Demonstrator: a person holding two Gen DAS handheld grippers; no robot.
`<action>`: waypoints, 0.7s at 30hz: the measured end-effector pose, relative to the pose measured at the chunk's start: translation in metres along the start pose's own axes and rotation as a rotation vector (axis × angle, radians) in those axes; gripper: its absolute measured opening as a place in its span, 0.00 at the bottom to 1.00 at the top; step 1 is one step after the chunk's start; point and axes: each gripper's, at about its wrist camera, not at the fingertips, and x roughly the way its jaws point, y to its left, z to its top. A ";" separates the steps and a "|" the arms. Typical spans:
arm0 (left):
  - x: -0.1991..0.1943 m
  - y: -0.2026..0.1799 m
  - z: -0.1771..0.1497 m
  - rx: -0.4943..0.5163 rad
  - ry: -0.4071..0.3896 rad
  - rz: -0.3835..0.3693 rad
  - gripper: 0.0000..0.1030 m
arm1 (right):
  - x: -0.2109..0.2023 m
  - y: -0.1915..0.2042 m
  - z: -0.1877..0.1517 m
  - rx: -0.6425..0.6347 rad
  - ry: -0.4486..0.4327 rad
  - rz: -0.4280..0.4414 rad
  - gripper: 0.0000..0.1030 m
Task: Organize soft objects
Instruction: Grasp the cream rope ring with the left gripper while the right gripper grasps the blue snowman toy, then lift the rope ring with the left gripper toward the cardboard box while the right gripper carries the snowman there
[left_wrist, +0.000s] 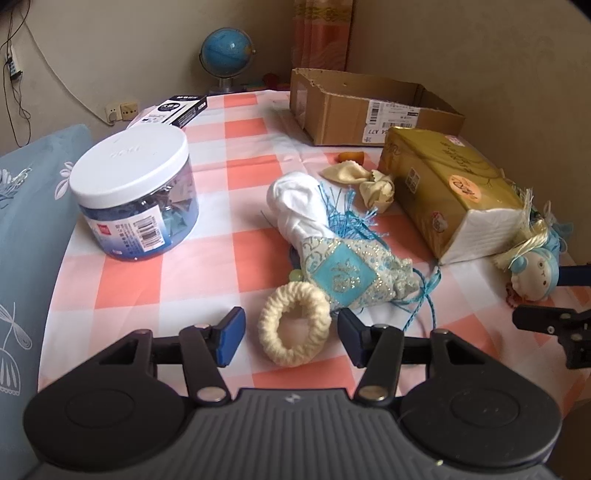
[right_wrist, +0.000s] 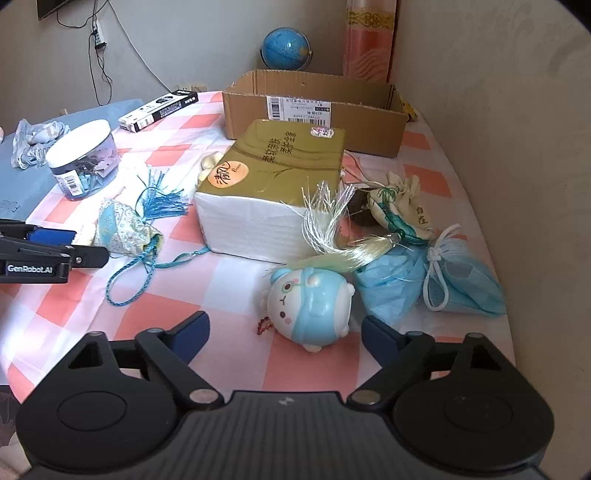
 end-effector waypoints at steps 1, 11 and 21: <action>0.001 0.000 0.001 -0.001 0.000 -0.001 0.51 | 0.002 0.000 0.001 0.001 0.004 -0.001 0.87; 0.002 0.000 0.003 0.005 0.005 -0.009 0.40 | 0.016 -0.003 0.007 0.006 0.025 -0.030 0.69; -0.007 -0.002 0.004 0.035 0.011 -0.002 0.33 | 0.017 -0.001 0.009 -0.005 0.030 -0.069 0.57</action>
